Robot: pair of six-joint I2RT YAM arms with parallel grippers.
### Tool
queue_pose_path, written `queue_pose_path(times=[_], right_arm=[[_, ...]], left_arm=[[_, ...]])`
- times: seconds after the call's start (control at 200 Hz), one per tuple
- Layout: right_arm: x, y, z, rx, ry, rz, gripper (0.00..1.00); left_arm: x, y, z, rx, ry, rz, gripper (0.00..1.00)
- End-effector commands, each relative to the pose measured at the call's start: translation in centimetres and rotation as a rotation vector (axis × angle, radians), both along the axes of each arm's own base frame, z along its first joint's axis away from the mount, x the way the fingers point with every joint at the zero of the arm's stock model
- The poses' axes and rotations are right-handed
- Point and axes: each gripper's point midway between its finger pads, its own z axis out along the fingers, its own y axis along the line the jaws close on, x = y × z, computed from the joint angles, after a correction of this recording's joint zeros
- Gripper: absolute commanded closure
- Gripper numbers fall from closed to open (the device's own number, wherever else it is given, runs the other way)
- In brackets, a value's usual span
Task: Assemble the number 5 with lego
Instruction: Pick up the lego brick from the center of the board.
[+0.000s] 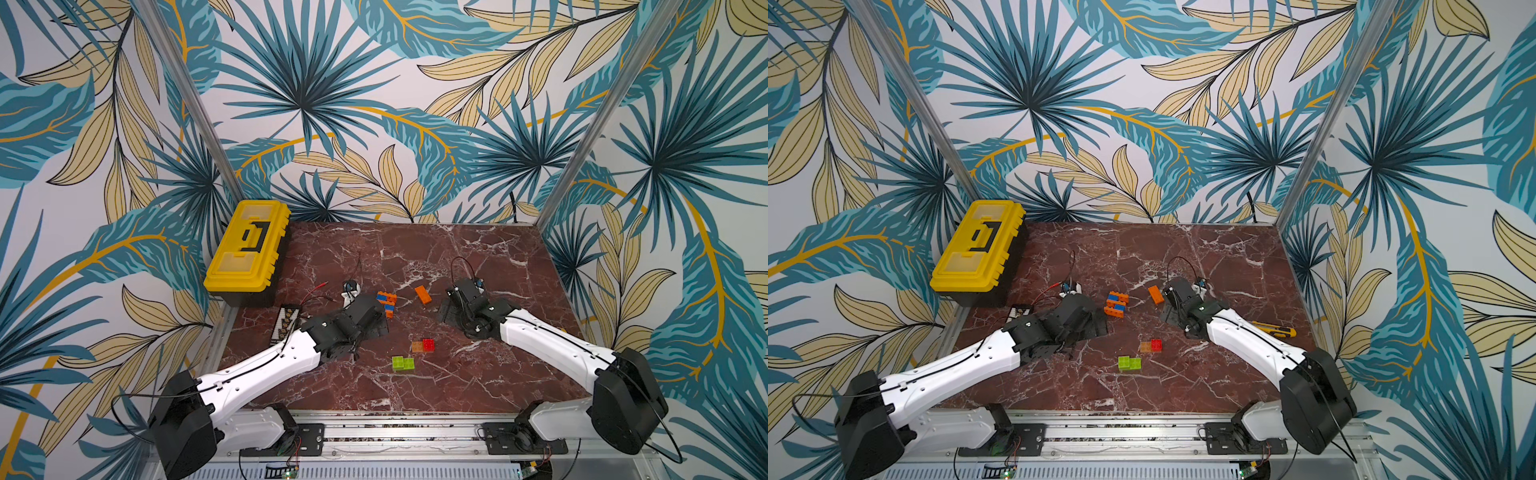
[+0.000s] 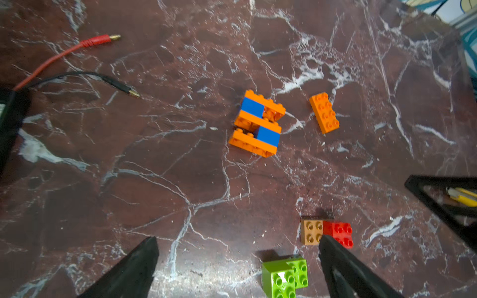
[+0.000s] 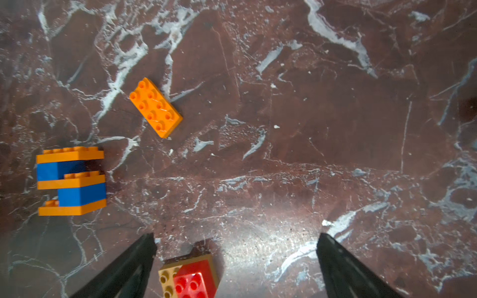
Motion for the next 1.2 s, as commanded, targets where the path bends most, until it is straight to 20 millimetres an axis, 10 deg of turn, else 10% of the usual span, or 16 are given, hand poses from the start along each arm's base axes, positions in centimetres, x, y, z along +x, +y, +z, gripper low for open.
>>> queue_pose_path(times=[0.0, 0.501, 1.197], right_arm=[[1.6, 1.7, 0.1, 0.049, -0.035, 0.047, 0.01], [5.4, 8.3, -3.6, 0.2, 0.089, 0.147, 0.01], [10.0, 9.0, -7.4, 0.19, 0.16, 0.091, 0.07]], left_arm=[[0.9, 0.9, 0.0, -0.014, -0.031, 0.018, 0.0], [1.8, 4.1, 0.3, -0.023, -0.103, 0.14, 0.0], [1.6, 5.8, 0.6, -0.022, -0.177, 0.173, 0.0]])
